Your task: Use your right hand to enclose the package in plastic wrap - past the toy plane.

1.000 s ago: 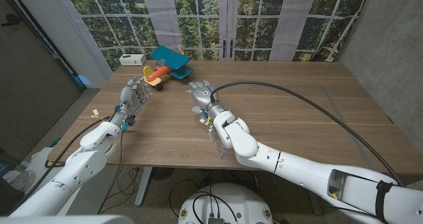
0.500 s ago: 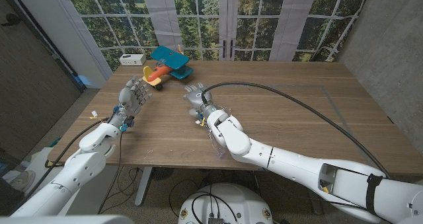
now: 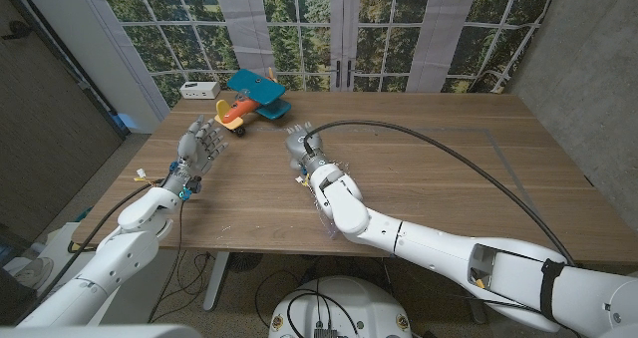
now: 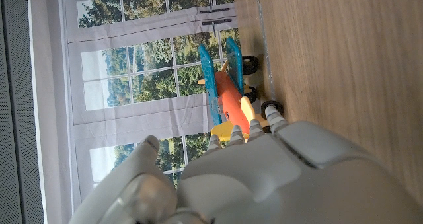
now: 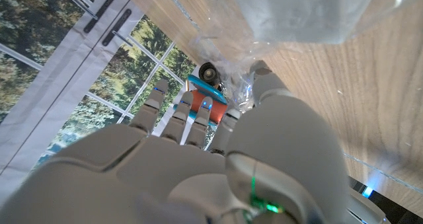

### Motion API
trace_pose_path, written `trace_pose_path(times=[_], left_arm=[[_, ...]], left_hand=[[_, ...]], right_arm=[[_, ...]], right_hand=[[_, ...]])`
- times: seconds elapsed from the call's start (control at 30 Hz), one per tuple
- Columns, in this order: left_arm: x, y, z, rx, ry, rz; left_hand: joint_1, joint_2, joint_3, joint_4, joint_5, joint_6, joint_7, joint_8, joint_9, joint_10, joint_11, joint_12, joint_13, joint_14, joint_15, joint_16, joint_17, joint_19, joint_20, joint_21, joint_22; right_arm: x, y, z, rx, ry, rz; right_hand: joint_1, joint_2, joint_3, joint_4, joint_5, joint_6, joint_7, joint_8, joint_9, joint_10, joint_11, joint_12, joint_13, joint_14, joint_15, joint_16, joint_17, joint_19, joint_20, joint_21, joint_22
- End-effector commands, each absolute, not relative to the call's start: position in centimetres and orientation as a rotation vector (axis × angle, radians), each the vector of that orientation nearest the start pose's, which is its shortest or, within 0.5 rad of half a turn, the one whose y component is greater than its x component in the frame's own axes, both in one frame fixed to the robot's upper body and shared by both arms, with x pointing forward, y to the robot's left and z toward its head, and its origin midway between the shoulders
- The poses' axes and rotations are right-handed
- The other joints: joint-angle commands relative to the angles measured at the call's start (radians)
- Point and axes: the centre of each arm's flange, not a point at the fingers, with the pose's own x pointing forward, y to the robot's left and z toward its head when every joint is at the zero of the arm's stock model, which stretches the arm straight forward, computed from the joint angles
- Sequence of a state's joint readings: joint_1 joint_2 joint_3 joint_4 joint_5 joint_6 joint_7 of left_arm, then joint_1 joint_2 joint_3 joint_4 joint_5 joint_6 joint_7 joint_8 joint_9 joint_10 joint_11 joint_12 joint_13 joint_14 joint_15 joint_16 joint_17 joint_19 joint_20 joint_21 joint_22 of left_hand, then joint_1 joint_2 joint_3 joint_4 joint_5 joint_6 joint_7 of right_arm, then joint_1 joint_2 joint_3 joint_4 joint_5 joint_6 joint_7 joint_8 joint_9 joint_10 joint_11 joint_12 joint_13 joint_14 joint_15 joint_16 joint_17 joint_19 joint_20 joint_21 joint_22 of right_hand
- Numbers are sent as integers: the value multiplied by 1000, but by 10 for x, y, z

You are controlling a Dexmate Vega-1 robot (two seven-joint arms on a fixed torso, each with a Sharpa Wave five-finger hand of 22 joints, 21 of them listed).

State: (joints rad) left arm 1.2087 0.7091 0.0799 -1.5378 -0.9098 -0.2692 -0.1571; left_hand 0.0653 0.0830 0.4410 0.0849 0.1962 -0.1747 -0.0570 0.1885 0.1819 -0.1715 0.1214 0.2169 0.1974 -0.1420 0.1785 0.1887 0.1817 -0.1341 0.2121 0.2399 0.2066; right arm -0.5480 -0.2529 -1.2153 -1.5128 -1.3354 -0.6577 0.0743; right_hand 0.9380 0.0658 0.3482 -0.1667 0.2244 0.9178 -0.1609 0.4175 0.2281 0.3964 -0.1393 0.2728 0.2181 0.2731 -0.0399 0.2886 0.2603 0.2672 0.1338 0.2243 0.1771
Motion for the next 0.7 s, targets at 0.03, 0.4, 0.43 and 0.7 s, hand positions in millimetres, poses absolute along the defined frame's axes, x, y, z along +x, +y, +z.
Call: trace_pose_path(times=[0.03,0.4,0.43,0.7], left_arm=[[573,404,-68,-149,-555,-208],[576,402,-65,-139,-550,-216],[576,402,-65,-139,-549,-216],[582,398,-62,-135,-545,-228]], left_hand=[[4,-5,0,-2,-1,-80,-9,3,2,-32,-3,0,2,9,3,2,3,3,1,1,4],[4,-4,0,-2,-1,-81,-7,3,2,-34,-3,-1,2,9,2,2,3,4,1,1,4],[4,-4,0,-3,-1,-81,-7,3,2,-34,-4,-1,2,9,2,2,3,4,1,1,4],[5,-3,1,-3,0,-81,-8,3,2,-34,-2,-1,2,8,2,1,3,4,1,1,4]], right_arm=[[570,52,-41,-1764,-896,-309],[559,30,-53,-1418,-1060,-511],[558,28,-53,-1407,-1056,-519],[547,9,-54,-1291,-1008,-634]], right_hand=[[22,-3,9,5,-2,129,43,64,7,96,-17,18,0,33,-108,17,5,19,-15,1,3],[-28,-12,12,23,-18,215,99,132,7,262,-20,45,1,194,-164,74,12,67,-26,4,4],[-25,-13,16,21,-18,221,101,135,4,274,-23,47,1,208,-165,76,10,69,-26,4,4],[-26,-15,26,19,-21,221,113,136,-4,282,-11,41,0,239,-162,80,7,76,-27,3,4]])
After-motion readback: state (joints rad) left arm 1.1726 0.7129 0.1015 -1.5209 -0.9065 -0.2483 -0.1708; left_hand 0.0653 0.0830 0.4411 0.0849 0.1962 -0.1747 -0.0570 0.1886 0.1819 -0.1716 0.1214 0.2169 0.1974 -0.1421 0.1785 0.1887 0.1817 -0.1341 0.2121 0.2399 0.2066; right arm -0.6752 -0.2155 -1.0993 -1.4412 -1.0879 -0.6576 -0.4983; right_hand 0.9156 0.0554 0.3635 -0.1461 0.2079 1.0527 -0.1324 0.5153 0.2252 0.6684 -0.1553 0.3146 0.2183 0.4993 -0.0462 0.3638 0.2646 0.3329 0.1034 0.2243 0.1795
